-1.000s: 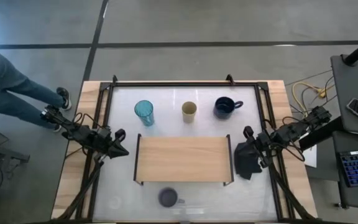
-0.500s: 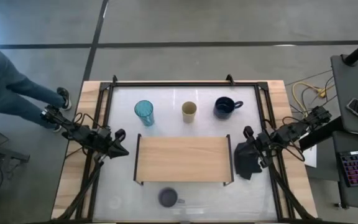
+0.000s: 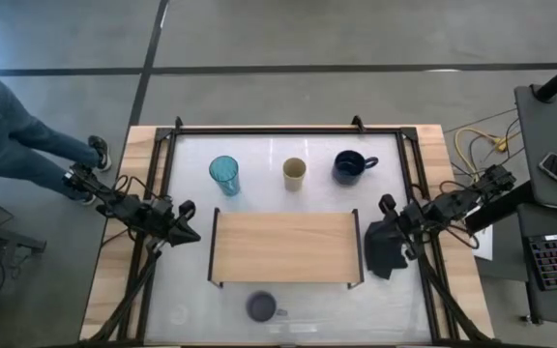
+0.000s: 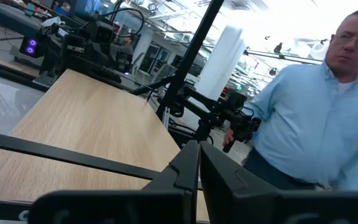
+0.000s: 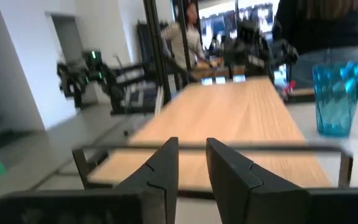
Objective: Stack small to large cups/mugs on shelf
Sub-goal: Put the blue mug on the shelf
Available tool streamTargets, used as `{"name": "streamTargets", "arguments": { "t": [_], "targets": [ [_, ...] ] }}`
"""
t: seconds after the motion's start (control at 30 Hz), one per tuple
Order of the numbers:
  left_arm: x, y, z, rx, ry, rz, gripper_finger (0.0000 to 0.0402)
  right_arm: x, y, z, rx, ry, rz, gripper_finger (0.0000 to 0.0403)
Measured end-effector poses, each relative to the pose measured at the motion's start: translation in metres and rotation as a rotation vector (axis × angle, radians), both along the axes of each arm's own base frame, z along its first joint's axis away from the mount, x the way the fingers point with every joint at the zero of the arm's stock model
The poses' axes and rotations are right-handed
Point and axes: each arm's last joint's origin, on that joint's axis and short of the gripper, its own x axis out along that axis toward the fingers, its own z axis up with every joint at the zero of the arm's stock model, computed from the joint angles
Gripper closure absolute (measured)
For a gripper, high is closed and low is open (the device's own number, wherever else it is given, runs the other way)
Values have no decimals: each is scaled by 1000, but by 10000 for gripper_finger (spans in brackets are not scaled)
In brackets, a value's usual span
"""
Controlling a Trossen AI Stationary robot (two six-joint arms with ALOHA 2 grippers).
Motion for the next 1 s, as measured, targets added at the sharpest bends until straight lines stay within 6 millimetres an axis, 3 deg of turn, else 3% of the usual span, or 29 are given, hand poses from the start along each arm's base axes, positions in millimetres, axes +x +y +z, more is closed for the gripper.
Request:
{"name": "streamTargets", "arguments": {
  "t": [0.6,1.0],
  "targets": [
    [0,0,0,0,0,0,402,-2,-1,12,138,-90,11,326],
    [0,0,0,1,-1,1,402,-13,-7,45,-94,-534,-118,330]
  ]
}}
